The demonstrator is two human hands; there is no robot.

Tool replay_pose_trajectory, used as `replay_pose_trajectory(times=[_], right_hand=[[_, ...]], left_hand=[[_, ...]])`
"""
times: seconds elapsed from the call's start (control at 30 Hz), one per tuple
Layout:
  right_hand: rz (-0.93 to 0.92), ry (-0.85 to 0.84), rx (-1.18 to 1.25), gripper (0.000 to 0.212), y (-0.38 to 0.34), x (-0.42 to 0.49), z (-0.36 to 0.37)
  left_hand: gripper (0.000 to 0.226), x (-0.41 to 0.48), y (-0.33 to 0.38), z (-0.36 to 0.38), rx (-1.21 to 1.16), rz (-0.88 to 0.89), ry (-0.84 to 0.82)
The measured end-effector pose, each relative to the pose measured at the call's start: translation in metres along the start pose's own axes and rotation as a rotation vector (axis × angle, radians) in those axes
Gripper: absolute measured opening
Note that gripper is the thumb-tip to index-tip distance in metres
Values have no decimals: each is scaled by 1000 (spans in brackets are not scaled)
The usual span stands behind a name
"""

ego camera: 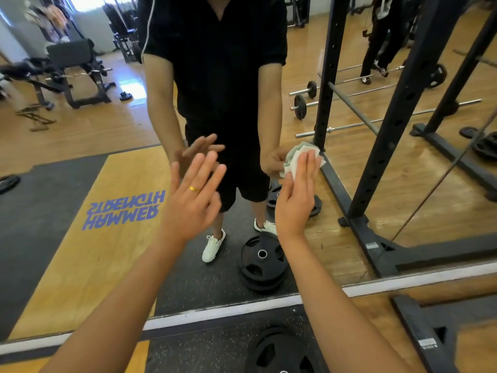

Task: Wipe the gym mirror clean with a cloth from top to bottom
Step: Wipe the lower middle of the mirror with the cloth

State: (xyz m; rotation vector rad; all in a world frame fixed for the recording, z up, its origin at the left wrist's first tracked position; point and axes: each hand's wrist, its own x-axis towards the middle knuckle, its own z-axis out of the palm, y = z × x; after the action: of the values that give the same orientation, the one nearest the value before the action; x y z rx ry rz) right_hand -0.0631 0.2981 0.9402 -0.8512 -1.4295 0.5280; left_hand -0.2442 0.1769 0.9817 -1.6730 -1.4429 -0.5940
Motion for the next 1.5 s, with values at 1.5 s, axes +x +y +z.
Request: replay_pose_trajectory(times=[1.5], right_hand=[[-291,-2,-200,57,-48,-75,83]], left_hand=[[70,-40,-99,9,147,154,215]])
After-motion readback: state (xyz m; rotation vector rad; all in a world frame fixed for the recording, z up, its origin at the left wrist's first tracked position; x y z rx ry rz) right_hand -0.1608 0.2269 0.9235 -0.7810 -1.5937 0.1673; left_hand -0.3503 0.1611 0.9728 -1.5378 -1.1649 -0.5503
